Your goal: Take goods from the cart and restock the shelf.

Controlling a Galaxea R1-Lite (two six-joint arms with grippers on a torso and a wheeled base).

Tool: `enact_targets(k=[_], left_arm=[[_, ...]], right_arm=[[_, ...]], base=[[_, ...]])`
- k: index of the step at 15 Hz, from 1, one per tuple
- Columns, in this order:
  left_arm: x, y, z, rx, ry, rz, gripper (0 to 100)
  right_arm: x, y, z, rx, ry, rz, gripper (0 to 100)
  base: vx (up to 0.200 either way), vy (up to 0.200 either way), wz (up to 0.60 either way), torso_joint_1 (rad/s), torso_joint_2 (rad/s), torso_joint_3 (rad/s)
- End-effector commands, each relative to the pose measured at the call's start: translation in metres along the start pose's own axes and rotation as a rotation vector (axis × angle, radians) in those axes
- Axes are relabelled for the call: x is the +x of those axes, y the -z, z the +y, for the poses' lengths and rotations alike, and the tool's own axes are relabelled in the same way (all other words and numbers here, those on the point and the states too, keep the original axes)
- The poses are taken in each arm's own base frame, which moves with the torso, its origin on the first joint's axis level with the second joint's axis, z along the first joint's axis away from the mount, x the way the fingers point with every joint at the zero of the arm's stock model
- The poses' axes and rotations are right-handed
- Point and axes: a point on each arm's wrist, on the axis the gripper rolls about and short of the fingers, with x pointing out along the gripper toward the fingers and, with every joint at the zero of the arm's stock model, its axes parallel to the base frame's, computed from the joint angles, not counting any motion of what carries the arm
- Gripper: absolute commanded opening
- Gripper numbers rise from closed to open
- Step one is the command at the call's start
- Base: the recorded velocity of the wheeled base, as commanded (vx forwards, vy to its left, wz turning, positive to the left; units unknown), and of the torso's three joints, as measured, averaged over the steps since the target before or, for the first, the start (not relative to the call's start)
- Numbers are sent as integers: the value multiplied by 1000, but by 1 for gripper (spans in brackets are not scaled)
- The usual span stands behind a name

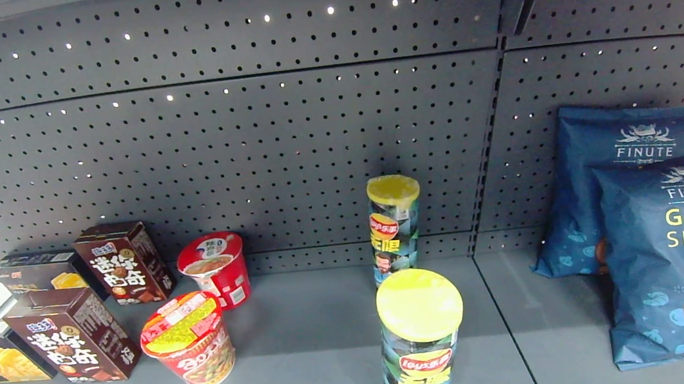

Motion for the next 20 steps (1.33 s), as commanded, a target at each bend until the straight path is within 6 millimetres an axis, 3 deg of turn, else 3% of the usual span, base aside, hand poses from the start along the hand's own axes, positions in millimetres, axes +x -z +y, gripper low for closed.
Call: enact_targets(k=[1,20], left_arm=[[0,0,0,-1,1,3,100],[0,0,0,7,3,5,100]], right_arm=[[0,0,0,-2,-1,2,100],[0,0,0,-13,-7,2,100]], base=[[0,0,0,0,0,0],[-21,0,0,0,1,0]])
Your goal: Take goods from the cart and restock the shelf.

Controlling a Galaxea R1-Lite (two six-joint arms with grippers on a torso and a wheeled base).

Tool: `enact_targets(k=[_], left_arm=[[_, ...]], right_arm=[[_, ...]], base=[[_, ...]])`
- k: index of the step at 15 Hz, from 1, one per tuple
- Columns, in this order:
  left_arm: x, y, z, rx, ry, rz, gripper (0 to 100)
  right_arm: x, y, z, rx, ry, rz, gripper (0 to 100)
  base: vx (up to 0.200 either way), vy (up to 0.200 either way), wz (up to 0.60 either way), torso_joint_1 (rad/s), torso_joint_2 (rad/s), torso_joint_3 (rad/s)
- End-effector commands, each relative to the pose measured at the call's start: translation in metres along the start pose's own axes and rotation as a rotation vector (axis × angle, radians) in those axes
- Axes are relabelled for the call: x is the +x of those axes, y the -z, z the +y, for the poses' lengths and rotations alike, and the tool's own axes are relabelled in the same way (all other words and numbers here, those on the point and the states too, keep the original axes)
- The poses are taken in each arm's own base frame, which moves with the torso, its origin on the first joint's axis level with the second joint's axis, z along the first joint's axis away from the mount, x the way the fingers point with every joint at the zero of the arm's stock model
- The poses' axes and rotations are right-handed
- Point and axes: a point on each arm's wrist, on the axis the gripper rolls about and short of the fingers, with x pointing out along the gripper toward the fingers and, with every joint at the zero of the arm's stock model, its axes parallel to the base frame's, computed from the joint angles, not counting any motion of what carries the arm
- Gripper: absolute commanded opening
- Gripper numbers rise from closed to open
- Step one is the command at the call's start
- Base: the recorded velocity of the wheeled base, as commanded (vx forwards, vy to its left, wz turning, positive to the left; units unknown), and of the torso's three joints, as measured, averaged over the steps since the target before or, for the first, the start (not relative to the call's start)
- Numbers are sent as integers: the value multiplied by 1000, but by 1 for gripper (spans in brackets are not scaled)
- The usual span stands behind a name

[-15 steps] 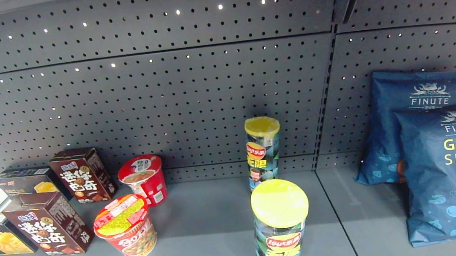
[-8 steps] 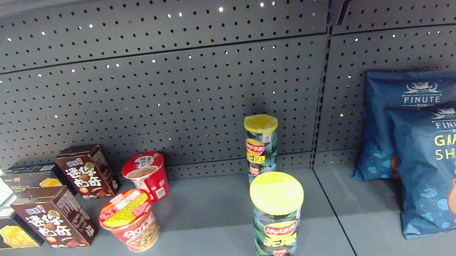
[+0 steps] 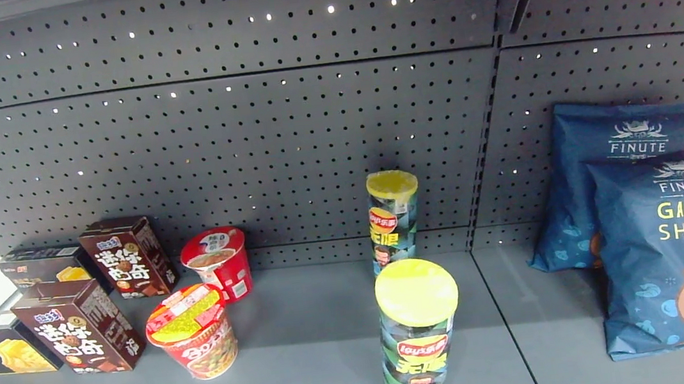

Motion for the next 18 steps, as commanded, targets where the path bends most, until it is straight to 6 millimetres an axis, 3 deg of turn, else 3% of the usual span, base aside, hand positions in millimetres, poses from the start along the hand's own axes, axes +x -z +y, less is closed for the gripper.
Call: enact_targets(k=[1,4,14,18], left_arm=[[0,0,0,-2,-4,1,100],[0,0,0,-8,0,2,100],[0,0,0,-5,-3,1,100],[0,0,0,-9,-7,1,100]], right_arm=[[0,0,0,0,-2,2,100],[0,0,0,0,-2,2,100],[0,0,0,0,-5,2,100],[0,0,0,-2,-5,2,100]], base=[[0,0,0,0,0,0],[0,-200,0,-2,1,5],[0,0,0,0,0,0],[0,150,0,-3,1,2]])
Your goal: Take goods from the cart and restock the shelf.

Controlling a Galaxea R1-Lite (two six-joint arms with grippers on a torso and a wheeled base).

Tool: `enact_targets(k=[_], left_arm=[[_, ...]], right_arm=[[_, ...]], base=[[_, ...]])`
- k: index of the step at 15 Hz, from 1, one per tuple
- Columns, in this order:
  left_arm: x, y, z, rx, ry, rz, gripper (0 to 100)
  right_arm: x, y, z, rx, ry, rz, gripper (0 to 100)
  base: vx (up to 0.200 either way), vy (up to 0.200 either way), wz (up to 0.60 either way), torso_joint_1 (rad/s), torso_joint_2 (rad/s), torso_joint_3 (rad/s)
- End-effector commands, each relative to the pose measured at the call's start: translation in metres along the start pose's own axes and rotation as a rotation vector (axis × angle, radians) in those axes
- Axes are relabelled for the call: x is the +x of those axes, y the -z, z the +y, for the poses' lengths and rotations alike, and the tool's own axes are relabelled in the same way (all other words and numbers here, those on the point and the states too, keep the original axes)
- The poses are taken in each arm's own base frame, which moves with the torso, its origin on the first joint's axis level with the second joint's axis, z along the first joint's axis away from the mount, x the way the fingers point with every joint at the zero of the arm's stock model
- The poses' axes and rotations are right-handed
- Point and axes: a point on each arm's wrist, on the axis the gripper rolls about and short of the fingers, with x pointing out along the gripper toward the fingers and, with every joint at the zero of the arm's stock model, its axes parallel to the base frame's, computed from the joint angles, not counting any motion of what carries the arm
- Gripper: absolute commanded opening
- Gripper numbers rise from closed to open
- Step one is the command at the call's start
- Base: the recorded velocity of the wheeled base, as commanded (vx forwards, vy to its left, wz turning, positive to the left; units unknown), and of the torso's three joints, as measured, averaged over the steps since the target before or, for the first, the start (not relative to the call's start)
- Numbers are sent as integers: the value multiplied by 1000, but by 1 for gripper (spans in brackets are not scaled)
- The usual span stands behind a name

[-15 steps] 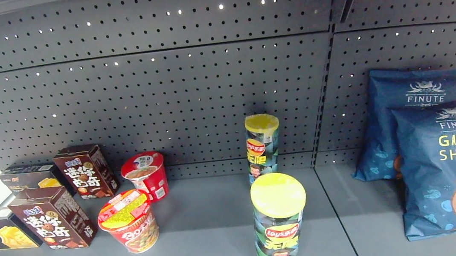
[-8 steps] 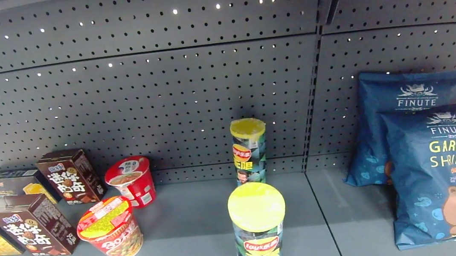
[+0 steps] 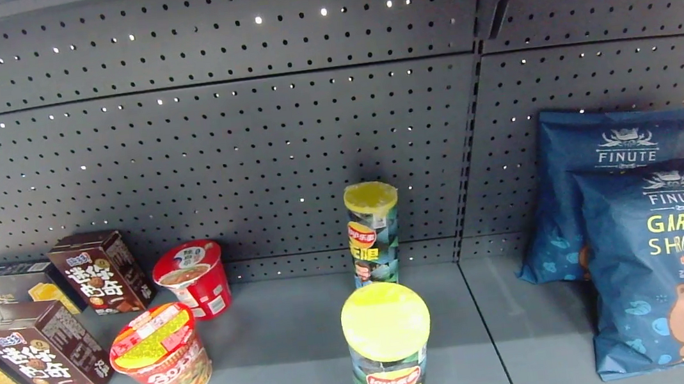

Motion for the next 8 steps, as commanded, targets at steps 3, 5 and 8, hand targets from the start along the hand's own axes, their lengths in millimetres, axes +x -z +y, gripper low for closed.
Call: enact_targets(k=[3,5,8], left_arm=[[0,0,0,4,3,2,100],[0,0,0,3,3,2,100],[0,0,0,6,6,2,100]], right_arm=[[0,0,0,0,0,1,100],[0,0,0,0,0,1,100],[0,0,0,0,0,3,100]], base=[[0,0,0,0,0,0],[0,0,0,0,0,0],[0,0,0,0,0,0]])
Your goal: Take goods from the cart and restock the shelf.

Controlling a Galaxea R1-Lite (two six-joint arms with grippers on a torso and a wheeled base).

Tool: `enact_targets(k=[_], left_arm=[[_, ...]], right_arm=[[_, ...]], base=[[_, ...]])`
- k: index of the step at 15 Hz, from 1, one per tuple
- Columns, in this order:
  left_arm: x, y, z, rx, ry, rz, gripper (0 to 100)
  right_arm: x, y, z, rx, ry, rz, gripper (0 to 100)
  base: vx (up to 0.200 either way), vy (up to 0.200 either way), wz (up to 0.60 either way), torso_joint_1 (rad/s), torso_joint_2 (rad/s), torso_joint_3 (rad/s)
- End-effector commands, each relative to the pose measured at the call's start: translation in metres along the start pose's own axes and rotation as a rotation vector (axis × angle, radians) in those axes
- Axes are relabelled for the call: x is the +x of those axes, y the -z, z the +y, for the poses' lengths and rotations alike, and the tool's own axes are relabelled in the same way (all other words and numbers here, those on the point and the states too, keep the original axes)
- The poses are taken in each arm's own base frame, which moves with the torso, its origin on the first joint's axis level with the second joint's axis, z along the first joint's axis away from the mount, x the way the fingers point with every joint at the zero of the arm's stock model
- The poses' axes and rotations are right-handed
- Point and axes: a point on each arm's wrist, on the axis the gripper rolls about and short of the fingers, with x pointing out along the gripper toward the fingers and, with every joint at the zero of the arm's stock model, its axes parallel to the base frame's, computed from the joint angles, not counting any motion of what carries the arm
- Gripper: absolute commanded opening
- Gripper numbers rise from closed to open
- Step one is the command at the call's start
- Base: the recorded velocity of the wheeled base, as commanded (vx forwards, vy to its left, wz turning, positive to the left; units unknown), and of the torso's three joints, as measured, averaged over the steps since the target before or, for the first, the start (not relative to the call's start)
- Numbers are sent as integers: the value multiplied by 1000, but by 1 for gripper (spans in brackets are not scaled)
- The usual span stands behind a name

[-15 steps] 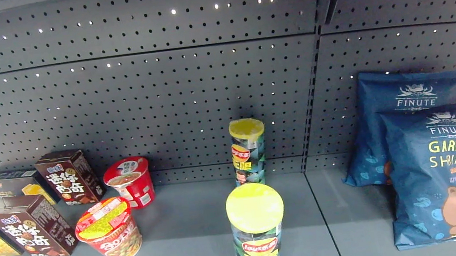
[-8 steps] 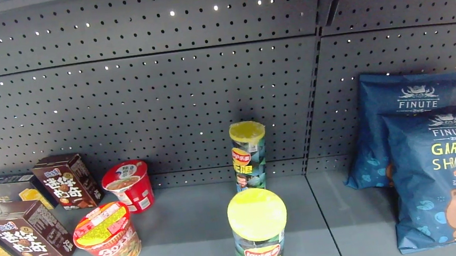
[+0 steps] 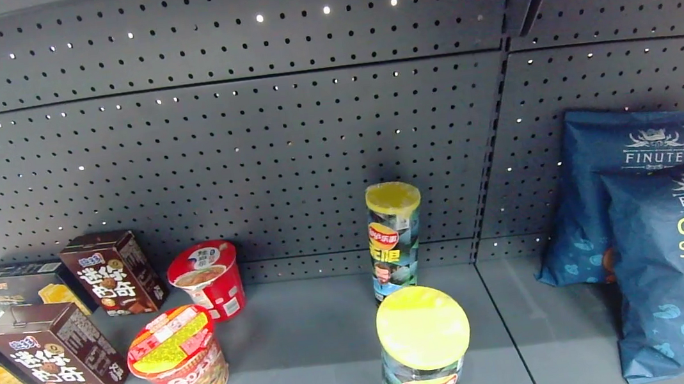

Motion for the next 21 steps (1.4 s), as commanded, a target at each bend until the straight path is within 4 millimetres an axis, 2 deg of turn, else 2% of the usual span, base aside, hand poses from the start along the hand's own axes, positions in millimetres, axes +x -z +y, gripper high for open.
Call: enact_targets(k=[1,21], left_arm=[[0,0,0,1,1,1,100],[0,0,0,8,21,3,100]], right_arm=[[0,0,0,0,0,2,100],[0,0,1,-23,-28,2,100]], base=[[0,0,0,0,0,0],[-10,0,0,0,0,0]])
